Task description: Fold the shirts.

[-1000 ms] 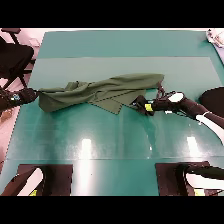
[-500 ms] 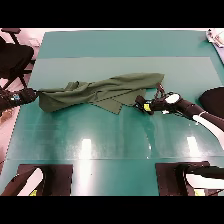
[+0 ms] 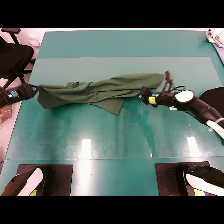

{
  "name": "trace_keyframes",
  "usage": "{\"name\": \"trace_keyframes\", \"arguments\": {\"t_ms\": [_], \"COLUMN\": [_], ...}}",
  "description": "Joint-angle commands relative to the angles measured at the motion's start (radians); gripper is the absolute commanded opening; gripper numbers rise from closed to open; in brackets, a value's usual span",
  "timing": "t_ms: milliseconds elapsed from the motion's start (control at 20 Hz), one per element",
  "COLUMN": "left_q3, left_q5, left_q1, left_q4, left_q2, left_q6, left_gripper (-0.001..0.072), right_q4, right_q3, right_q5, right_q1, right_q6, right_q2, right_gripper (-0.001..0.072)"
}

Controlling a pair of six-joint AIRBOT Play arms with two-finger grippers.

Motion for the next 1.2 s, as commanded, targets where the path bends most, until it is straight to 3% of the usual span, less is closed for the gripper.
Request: {"name": "trace_keyframes", "arguments": {"t_ms": [0, 200, 600, 800, 1000, 1150], "left_q3": [0.137, 0.424, 1.060, 1.388, 1.577, 1.579], "left_q5": [-0.037, -0.043, -0.248, -0.344, -0.441, -0.495], "left_q1": [0.001, 0.001, 0.001, 0.001, 0.001, 0.001], "left_q4": [-0.057, -0.058, -0.047, 0.116, 0.248, 0.268], "left_q2": [0.002, 0.002, 0.002, 0.002, 0.002, 0.002], "left_q6": [0.031, 0.019, -0.137, -0.258, -0.340, -0.380], "left_gripper": [0.0028, 0.0029, 0.0028, 0.0028, 0.0028, 0.0029], "right_q4": [-0.002, -0.004, -0.004, -0.001, 0.000, -0.003], "right_q3": [0.026, 0.169, 0.503, 0.642, 0.754, 0.790], "right_q5": [-0.014, -0.015, 0.177, 0.292, 0.325, 0.394], "right_q1": [-0.032, -0.094, -0.319, -0.447, -0.542, -0.591], "right_q6": [-0.055, -0.198, -0.238, -0.243, -0.243, -0.243], "right_q2": [0.151, 0.314, 0.589, 0.684, 0.723, 0.682], "right_gripper": [0.0020, 0.0019, 0.0019, 0.0018, 0.0019, 0.0020]}}
